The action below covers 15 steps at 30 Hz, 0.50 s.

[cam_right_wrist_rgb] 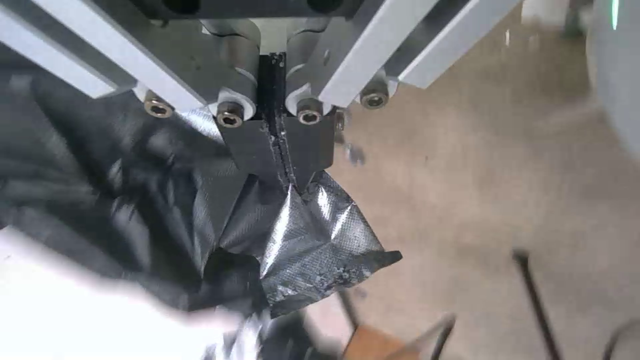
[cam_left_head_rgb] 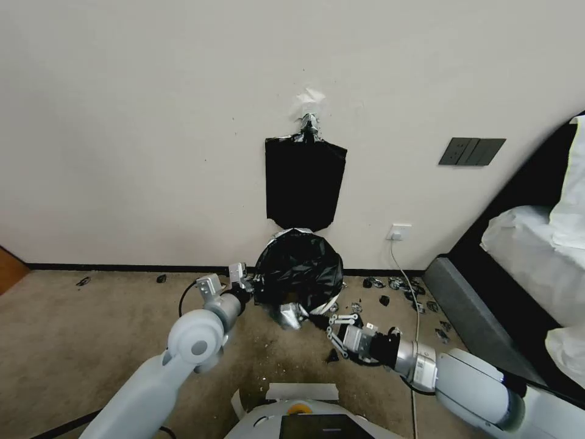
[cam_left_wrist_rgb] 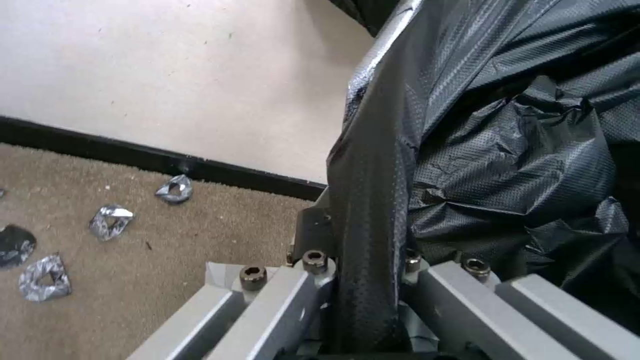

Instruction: Place a trash bag onto the trash bin.

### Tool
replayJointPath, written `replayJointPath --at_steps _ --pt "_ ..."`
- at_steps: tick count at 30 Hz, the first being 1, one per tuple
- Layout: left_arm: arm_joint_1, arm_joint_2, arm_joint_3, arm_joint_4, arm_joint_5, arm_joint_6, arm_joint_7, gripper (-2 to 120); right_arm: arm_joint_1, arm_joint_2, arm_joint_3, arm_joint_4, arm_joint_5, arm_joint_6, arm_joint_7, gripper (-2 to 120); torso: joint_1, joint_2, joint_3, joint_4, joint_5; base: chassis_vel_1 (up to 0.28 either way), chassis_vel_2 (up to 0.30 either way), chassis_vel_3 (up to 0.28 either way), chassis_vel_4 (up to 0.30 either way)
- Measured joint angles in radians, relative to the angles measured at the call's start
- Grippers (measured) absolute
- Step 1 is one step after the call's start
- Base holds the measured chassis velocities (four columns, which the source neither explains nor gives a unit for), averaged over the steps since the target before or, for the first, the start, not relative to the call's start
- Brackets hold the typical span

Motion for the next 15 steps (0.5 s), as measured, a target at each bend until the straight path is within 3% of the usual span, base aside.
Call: replayJointPath --at_steps 8,15 --pt "0.023 0.013 -0.024 -0.043 -0.068 0.008 -0.029 1 0.019 0.051 -0.049 -0.196 -0.071 0.038 -0.018 0 0.0 0.0 0.0 0.0 0.0002 0.0 0.0 0.0 0.0" --pt "0.043 0.009 -0.02 -0.064 -0.084 0.022 -0.049 1 0.046 0.095 -0.076 -0.265 -0.079 0.025 0.007 0 0.0 0.0 0.0 0.0 0.0002 0.0 0.0 0.0 0.0"
